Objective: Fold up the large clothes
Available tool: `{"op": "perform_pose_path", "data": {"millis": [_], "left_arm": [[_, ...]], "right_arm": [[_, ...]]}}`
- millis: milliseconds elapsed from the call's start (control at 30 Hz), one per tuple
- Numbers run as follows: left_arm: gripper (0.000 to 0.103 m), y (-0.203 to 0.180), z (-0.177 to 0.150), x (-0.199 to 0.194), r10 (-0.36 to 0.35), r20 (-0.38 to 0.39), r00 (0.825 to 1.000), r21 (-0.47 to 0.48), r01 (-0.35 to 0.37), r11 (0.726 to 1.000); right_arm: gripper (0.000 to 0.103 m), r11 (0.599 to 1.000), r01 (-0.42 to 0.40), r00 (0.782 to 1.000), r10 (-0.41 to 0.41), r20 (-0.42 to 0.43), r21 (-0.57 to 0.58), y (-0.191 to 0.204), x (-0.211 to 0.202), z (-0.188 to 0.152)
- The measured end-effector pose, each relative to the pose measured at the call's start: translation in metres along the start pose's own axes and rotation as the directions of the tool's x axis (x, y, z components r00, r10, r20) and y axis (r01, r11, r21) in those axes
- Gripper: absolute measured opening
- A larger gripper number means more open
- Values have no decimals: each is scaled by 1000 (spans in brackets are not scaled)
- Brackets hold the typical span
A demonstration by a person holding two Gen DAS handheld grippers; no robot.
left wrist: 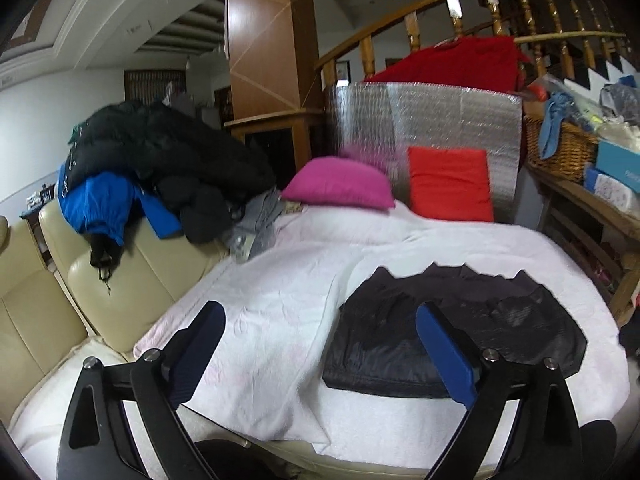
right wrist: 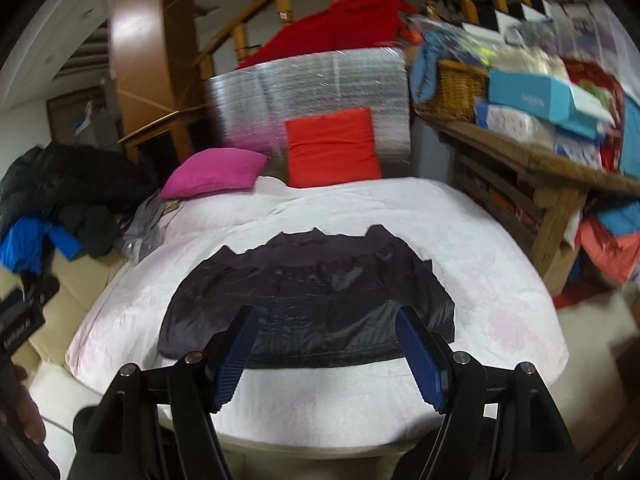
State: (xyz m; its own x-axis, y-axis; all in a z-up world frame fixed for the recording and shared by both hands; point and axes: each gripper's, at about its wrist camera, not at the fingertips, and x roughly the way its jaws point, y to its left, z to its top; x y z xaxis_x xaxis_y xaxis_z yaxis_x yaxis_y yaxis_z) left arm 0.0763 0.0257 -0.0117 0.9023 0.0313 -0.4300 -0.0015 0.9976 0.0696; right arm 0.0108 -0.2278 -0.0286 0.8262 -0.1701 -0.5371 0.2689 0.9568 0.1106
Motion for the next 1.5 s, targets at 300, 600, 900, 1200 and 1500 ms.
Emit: {"op": "perform_pose_path", "data": {"millis": [300, 600, 900, 1200, 1500], "left_arm": [[103, -4, 14, -51, 0, 81, 997, 10, -1, 1000], [103, -3, 22, -85, -14, 138, 990, -4, 15, 1000], [103, -8, 23, -97, -21, 159, 987, 10, 20, 1000], [103, -15, 21, -96, -19, 163, 986, 37, 14, 999], [103, -16, 21, -96, -22, 158, 987, 41, 16, 999]], "right_arm": [[75, 996, 50, 996, -44, 71, -78, 36, -53, -7], [75, 996, 63, 992, -55, 113, -68, 39, -78, -1], [75, 997, 55, 992, -49, 120, -51, 35, -83, 2], [75, 998, 58, 992, -54, 118, -30, 29, -82, 4], [75, 998, 56, 992, -53, 111, -23, 26, -80, 4]]}}
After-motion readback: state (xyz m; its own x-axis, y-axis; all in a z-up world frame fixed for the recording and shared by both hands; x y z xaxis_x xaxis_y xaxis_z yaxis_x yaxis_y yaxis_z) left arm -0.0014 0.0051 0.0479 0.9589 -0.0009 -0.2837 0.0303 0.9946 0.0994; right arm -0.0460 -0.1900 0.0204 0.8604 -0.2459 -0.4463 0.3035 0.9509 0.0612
